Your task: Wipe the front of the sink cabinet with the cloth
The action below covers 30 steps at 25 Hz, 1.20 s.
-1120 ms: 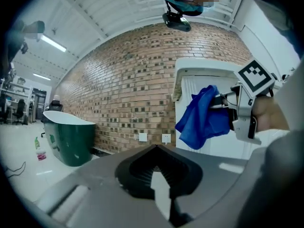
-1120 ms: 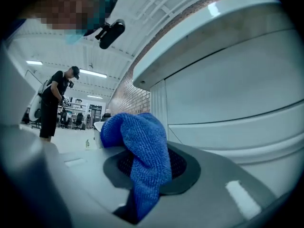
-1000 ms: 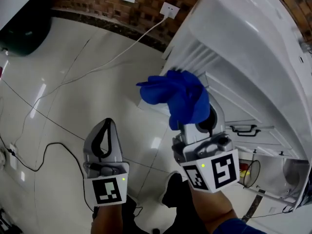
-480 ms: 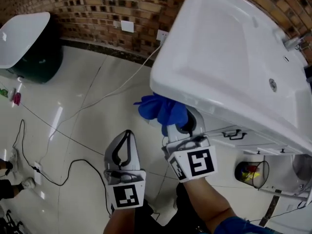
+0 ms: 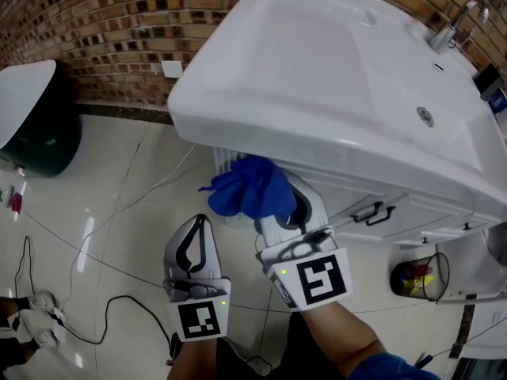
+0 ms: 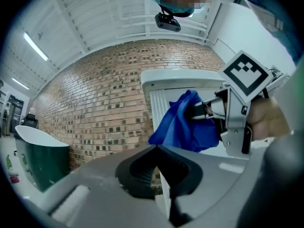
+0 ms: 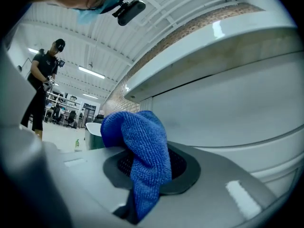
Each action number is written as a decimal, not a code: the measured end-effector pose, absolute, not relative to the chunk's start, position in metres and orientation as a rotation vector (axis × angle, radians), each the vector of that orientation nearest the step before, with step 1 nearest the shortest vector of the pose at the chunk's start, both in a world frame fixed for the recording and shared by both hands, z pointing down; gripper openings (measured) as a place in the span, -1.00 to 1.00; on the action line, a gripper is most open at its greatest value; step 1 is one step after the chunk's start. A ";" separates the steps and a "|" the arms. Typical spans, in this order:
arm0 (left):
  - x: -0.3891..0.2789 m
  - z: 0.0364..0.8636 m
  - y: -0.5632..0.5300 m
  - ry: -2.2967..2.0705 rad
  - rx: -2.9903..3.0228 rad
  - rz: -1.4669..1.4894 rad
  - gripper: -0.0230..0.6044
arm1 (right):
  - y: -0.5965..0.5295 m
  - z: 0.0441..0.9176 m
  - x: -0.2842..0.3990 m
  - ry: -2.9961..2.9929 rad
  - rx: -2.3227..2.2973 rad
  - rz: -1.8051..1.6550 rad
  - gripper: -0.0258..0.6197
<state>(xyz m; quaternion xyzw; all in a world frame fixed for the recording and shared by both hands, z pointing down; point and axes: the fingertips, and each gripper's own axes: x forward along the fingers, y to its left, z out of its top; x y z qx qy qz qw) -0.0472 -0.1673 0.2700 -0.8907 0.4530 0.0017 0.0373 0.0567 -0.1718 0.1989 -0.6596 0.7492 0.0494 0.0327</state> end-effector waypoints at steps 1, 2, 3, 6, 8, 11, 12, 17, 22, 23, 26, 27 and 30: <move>-0.040 0.275 -0.165 1.374 -2.741 0.009 -0.91 | -0.166 0.201 0.066 2.301 -2.046 0.162 -0.73; -0.033 0.279 -0.162 1.354 -2.750 0.008 -0.91 | -0.159 0.202 0.076 2.291 -2.061 0.170 -0.73; -0.025 0.283 -0.159 1.329 -2.758 0.007 -0.91 | -0.153 0.202 0.085 2.278 -2.075 0.179 -0.73; -0.004 0.288 -0.153 1.261 -2.778 0.029 -0.91 | -0.137 0.195 0.107 2.233 -2.087 0.222 -0.72; 0.009 0.291 -0.146 1.225 -2.808 0.049 -0.91 | -0.126 0.190 0.121 2.197 -2.090 0.238 -0.72; 0.036 0.301 -0.131 1.088 -2.857 0.023 -0.91 | -0.108 0.192 0.147 2.168 -2.153 0.263 -0.72; 0.048 0.305 -0.126 1.002 -2.842 -0.024 -0.91 | -0.101 0.192 0.156 2.154 -2.171 0.281 -0.73; 0.099 0.320 -0.095 0.742 -2.803 -0.128 -0.91 | -0.064 0.188 0.205 2.080 -2.270 0.322 -0.72; 0.133 0.331 -0.072 0.655 -2.847 -0.108 -0.91 | -0.023 0.189 0.258 2.002 -2.370 0.326 -0.71; 0.138 0.332 -0.070 0.643 -2.848 -0.108 -0.91 | -0.014 0.189 0.269 1.978 -2.390 0.326 -0.70; 0.151 0.337 -0.063 0.619 -2.854 -0.118 -0.91 | 0.012 0.190 0.301 1.896 -2.449 0.325 -0.70; 0.156 0.340 -0.061 0.613 -2.857 -0.120 -0.91 | 0.023 0.191 0.314 1.859 -2.472 0.323 -0.70; 0.176 0.351 -0.051 0.584 -2.873 -0.114 -0.91 | 0.062 0.194 0.364 1.697 -2.592 0.334 -0.70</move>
